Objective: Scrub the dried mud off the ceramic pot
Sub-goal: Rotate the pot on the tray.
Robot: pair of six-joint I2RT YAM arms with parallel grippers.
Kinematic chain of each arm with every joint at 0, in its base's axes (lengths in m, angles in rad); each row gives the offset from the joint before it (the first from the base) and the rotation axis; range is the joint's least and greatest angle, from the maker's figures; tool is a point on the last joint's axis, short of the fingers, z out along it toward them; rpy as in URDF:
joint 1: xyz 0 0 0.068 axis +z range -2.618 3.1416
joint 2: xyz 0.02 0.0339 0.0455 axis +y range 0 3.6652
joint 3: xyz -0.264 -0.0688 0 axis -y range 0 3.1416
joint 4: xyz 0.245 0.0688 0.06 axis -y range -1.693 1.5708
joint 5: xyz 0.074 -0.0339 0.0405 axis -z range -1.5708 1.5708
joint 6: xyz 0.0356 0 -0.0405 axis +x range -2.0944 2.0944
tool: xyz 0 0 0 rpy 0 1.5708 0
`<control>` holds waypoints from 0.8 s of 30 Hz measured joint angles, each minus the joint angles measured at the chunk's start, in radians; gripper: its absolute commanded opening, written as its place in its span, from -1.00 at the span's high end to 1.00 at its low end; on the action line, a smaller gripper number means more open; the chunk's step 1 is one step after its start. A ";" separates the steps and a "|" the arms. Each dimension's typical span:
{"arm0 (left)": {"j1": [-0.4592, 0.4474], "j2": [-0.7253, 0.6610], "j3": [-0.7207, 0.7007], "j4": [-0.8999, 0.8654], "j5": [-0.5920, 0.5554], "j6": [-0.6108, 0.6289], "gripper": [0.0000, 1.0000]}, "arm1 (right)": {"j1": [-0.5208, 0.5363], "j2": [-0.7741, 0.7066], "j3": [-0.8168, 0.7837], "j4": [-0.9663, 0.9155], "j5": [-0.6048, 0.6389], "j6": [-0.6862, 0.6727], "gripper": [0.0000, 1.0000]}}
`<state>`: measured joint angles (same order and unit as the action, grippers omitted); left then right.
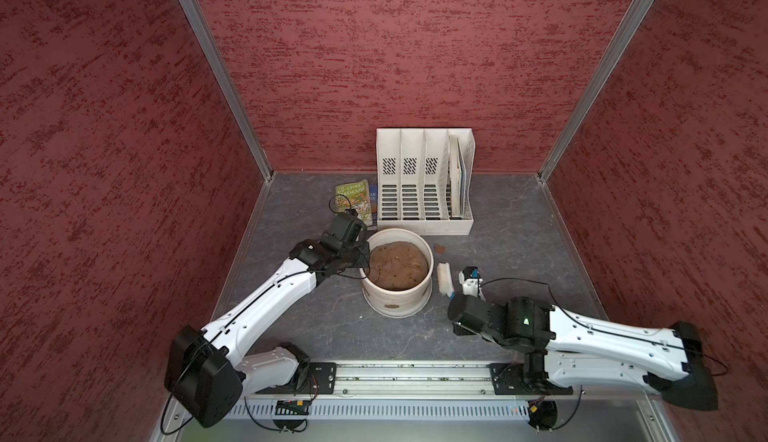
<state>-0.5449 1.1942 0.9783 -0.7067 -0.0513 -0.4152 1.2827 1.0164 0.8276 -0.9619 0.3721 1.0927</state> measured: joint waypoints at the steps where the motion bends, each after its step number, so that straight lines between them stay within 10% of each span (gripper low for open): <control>1: 0.000 -0.004 -0.003 0.001 -0.001 -0.005 0.70 | 0.012 0.010 0.005 -0.005 0.006 0.005 1.00; 11: 0.007 0.005 -0.010 0.090 0.022 -0.020 -0.08 | 0.066 0.083 0.055 -0.034 0.030 0.044 1.00; 24: 0.037 0.109 -0.005 0.179 0.052 -0.013 0.11 | 0.074 0.033 0.066 -0.080 0.042 0.082 1.00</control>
<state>-0.5083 1.3037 0.9730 -0.5282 0.0006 -0.4286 1.3571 1.0496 0.8940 -1.0416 0.4137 1.1744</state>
